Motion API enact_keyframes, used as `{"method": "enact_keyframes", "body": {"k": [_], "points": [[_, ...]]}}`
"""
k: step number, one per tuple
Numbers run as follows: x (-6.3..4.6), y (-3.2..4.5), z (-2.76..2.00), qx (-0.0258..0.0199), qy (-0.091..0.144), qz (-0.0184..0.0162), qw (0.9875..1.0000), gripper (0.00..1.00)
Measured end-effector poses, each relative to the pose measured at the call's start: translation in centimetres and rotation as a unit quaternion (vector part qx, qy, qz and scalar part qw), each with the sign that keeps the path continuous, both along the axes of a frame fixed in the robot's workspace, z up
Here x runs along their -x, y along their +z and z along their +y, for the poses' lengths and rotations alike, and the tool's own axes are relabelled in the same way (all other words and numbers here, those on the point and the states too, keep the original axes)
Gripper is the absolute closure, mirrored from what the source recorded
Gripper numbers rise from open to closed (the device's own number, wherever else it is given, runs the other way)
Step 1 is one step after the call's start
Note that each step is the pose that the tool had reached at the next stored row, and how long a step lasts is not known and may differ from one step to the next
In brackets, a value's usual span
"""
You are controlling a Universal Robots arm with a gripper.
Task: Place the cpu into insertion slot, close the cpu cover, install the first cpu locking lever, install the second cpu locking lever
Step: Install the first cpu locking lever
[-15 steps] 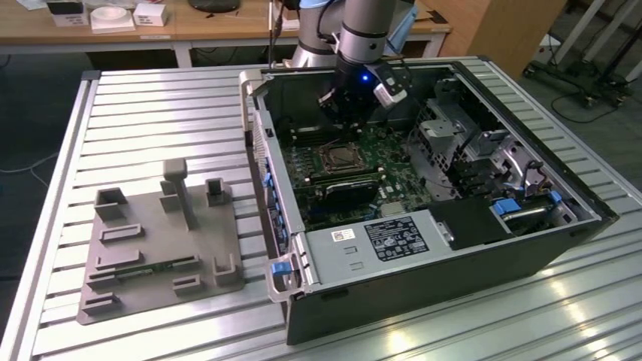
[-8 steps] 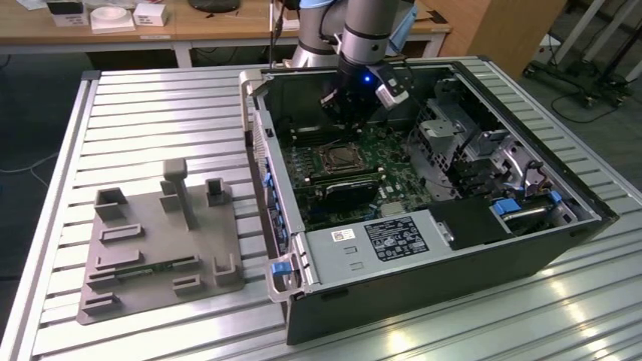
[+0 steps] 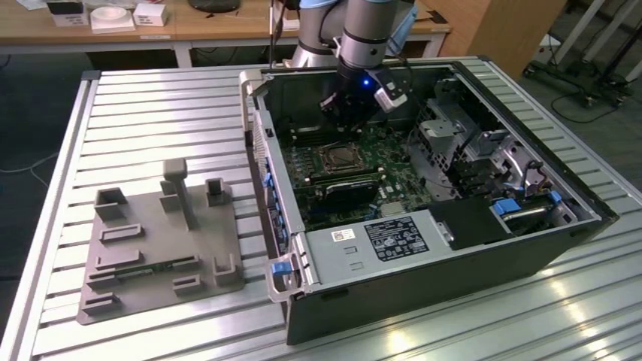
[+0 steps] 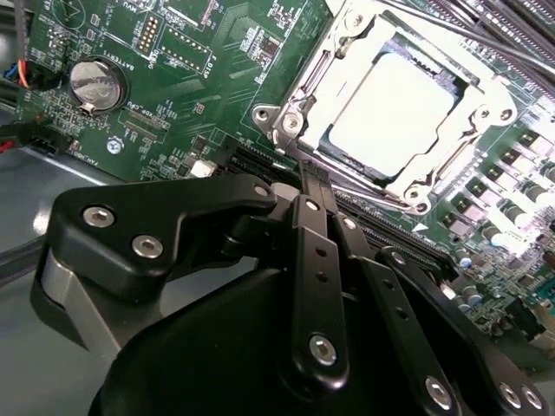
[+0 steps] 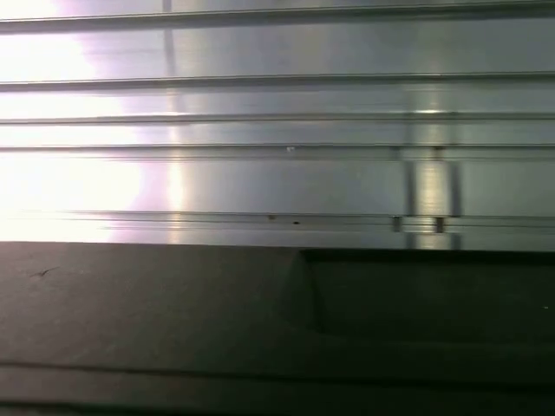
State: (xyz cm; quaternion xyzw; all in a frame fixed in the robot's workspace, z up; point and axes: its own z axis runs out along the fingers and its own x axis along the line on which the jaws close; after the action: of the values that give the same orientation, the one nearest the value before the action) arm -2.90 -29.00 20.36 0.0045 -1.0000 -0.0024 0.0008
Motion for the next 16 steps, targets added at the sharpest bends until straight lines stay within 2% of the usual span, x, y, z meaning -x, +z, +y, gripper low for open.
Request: {"method": "enact_keyframes", "body": {"k": [3,9,16], "points": [[-0.01,-0.32,0.08,-0.0003,0.0,-0.0001,1.0,0.9],[-0.01,-0.43,0.12,-0.0004,0.0,-0.0001,1.0,0.9],[-0.02,-0.43,-0.17,-0.0004,0.0,-0.0001,1.0,0.9]]}}
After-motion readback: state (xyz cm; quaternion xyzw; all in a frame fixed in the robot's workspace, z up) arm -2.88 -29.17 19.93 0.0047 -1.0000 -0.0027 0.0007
